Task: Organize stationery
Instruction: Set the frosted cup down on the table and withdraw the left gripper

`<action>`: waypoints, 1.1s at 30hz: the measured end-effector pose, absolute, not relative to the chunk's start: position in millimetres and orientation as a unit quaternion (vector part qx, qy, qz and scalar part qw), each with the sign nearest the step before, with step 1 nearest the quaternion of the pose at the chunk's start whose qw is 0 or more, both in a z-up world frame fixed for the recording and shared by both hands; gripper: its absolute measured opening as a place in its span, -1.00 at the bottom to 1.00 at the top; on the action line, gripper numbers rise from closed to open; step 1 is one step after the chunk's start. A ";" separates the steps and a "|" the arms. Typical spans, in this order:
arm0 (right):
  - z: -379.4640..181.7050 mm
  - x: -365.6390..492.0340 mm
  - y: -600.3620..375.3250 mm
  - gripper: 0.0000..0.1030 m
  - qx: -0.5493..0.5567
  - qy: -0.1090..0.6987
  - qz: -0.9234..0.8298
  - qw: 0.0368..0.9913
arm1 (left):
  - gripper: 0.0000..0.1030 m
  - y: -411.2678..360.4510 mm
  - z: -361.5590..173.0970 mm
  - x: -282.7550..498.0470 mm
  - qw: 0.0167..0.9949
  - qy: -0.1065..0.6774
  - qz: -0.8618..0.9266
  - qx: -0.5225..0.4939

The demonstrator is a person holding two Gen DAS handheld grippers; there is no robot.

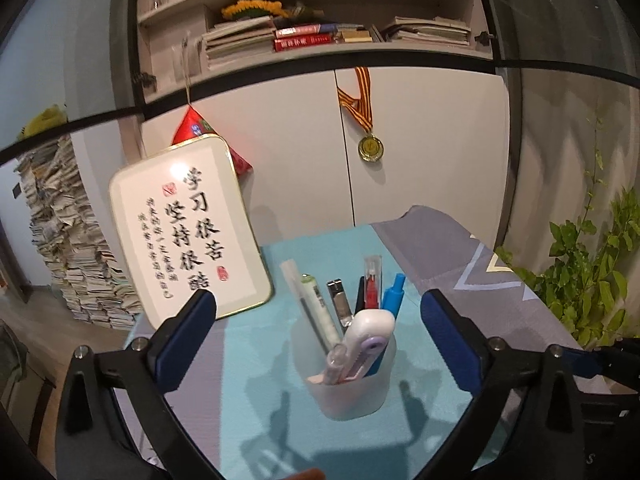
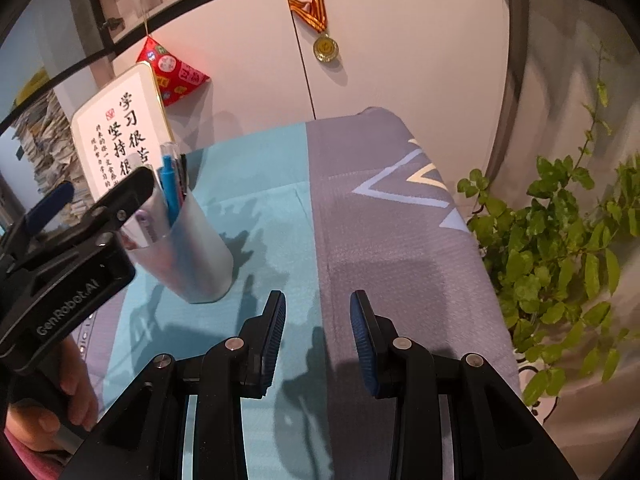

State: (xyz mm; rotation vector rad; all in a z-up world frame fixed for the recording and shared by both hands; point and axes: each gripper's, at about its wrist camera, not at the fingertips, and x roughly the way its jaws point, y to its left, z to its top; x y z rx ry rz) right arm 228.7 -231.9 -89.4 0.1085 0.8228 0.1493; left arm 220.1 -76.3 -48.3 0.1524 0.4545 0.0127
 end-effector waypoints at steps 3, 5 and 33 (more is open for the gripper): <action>-79.4 217.5 -230.4 -0.33 0.051 0.388 0.070 0.917 | 0.98 -73.8 -37.6 202.3 0.972 0.222 -0.005 0.074; -71.6 207.9 -228.9 -0.33 0.048 0.379 0.068 0.922 | 0.98 -72.5 -30.7 186.6 0.974 0.212 -0.005 0.073; 41.3 5.3 -192.3 0.45 0.016 0.157 0.052 0.986 | 0.98 -27.6 41.9 -12.9 0.989 0.148 -0.007 0.001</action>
